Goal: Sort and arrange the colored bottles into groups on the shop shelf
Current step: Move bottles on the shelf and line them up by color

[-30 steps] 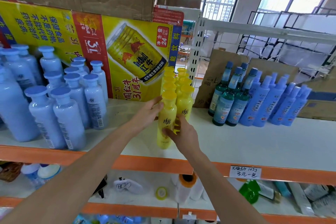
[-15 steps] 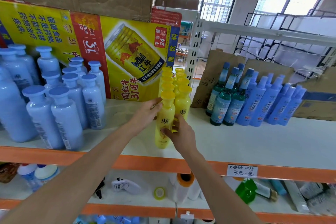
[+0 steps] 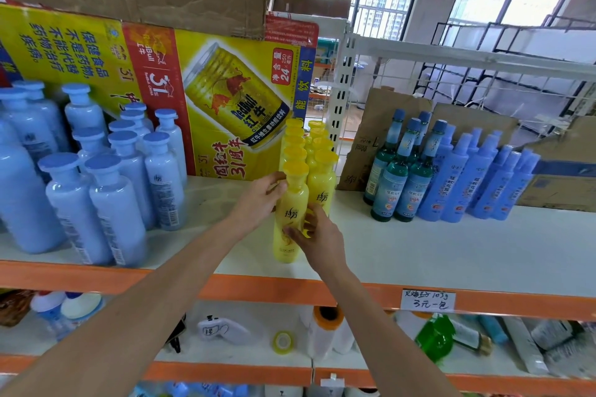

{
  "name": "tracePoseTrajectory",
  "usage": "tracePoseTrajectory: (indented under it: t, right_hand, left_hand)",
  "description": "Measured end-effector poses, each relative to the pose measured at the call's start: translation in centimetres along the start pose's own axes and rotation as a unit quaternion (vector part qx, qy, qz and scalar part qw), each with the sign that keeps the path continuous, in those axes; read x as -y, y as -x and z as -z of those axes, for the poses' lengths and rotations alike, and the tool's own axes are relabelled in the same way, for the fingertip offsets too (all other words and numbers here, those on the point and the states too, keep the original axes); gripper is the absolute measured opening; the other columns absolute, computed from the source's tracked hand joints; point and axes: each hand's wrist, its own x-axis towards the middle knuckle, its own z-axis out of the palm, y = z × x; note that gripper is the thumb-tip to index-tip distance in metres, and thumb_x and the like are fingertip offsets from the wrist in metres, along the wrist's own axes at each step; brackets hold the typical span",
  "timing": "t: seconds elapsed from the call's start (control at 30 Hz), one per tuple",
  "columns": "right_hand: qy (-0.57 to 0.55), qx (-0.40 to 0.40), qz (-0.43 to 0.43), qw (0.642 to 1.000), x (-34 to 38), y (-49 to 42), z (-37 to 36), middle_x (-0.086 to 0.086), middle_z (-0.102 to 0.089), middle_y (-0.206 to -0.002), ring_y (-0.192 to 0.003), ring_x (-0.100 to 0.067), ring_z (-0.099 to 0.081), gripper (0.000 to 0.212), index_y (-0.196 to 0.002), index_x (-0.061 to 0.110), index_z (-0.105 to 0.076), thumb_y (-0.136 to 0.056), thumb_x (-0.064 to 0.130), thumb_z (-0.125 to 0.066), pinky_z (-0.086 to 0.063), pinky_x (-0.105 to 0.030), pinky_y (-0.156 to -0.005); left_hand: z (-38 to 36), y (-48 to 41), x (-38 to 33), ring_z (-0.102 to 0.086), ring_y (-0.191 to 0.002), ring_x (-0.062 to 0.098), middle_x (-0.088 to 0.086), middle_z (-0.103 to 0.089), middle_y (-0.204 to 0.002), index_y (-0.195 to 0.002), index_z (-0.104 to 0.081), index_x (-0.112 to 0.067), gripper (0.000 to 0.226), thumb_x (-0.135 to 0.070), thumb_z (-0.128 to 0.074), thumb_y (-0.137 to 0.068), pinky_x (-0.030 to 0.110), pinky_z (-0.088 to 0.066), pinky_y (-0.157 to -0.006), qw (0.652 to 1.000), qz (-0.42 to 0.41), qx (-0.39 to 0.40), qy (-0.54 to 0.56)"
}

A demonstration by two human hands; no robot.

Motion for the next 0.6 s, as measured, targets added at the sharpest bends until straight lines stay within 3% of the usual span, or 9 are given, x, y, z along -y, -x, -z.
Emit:
tracePoseTrajectory:
  t: [0.23,0.43,0.6]
  right_hand:
    - [0.018,0.004,0.004,1.000,0.3,0.2,0.1,0.003,-0.063,-0.117,-0.106,-0.019,-0.060,0.061,-0.130,0.023,-0.040,-0.079,0.045,-0.067,-0.050,-0.042,-0.087]
    - [0.061,0.011,0.057,0.996,2.3,0.3,3.3,0.008,-0.050,-0.134,-0.118,-0.016,-0.052,0.067,-0.137,0.026,-0.032,-0.081,0.041,-0.066,-0.045,-0.036,-0.092]
    - [0.117,-0.028,0.165,0.979,6.3,-0.7,7.3,0.006,-0.045,-0.139,-0.119,-0.016,-0.050,0.064,-0.141,0.025,-0.031,-0.086,0.041,-0.060,-0.042,-0.033,-0.092]
  left_hand:
    - [0.3,-0.1,0.4,-0.054,-0.115,0.021,0.008,-0.057,-0.124,-0.127,-0.050,-0.007,0.035,-0.022,-0.043,-0.095,0.034,-0.047,-0.093,1.000,0.010,-0.013,0.013]
    - [2.2,0.2,-0.8,-0.047,-0.112,0.008,-0.001,-0.053,-0.126,-0.130,-0.047,-0.015,0.039,-0.029,-0.047,-0.094,0.023,-0.038,-0.093,0.988,-0.076,-0.041,-0.131]
    - [6.8,0.7,-3.1,-0.046,-0.119,0.011,-0.002,-0.050,-0.133,-0.130,-0.048,-0.021,0.037,-0.024,-0.049,-0.093,0.034,-0.038,-0.103,0.962,-0.118,-0.072,-0.234]
